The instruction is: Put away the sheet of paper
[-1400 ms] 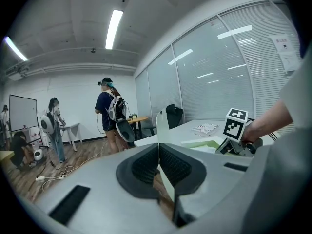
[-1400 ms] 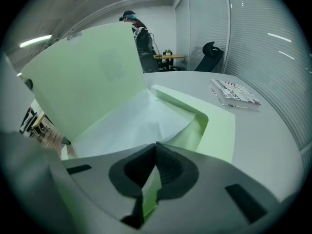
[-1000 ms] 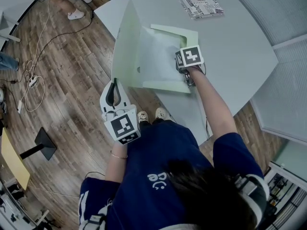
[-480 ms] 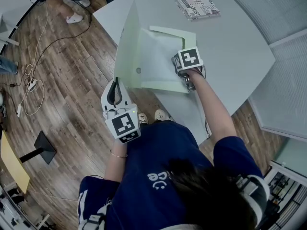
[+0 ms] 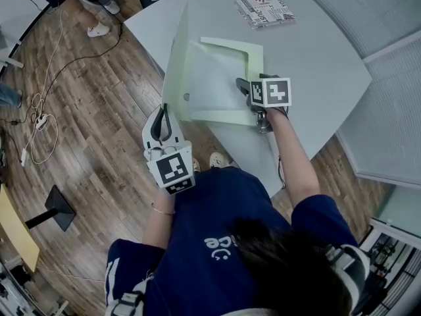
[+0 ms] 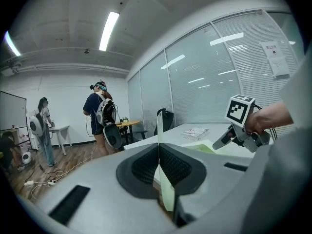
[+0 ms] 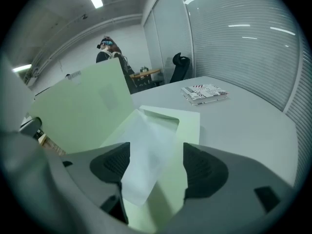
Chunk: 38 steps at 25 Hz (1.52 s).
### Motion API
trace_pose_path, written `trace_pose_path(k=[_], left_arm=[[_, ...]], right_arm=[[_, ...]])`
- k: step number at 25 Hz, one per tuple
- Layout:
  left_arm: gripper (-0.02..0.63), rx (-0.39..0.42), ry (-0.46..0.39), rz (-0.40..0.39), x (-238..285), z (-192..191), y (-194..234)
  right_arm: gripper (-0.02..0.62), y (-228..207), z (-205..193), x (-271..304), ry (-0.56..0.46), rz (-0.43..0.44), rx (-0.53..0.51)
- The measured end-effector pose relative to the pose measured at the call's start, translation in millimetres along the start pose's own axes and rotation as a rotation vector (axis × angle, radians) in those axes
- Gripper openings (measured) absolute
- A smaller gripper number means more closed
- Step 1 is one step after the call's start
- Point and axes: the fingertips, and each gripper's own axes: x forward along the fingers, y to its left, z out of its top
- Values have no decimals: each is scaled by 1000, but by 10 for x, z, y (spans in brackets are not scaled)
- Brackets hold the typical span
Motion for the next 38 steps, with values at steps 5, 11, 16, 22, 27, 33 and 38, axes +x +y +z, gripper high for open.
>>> trace_pose_path(k=[5,11,16,22,27,33,38], left_arm=[[8,-7,-54,-88,8,79,-179],[9,19,-101,-222,-18,160,-549],[12,44,-108,-338,3,193,-872],[35,181,-61,-515,9,-7,-1329],[54,391,10,-644,10,-319,-1775],[69,550,97,-736,-36,-698,-2168],[75,587,150,-774,49,-895,-2367]], right_arm=[[347,-8,106,-351,-126,45,65],[253,17,189,-856,-314,122,112],[221,-100,106,-1088,-438,162,172],[179,-241,-200,-1212,-467,156,264],[129,-324,-444,-1235,-468,163,335],[110,-388,-726,-1254,-454,133,406],[110,-378,-854,-1236,-440,141,429]])
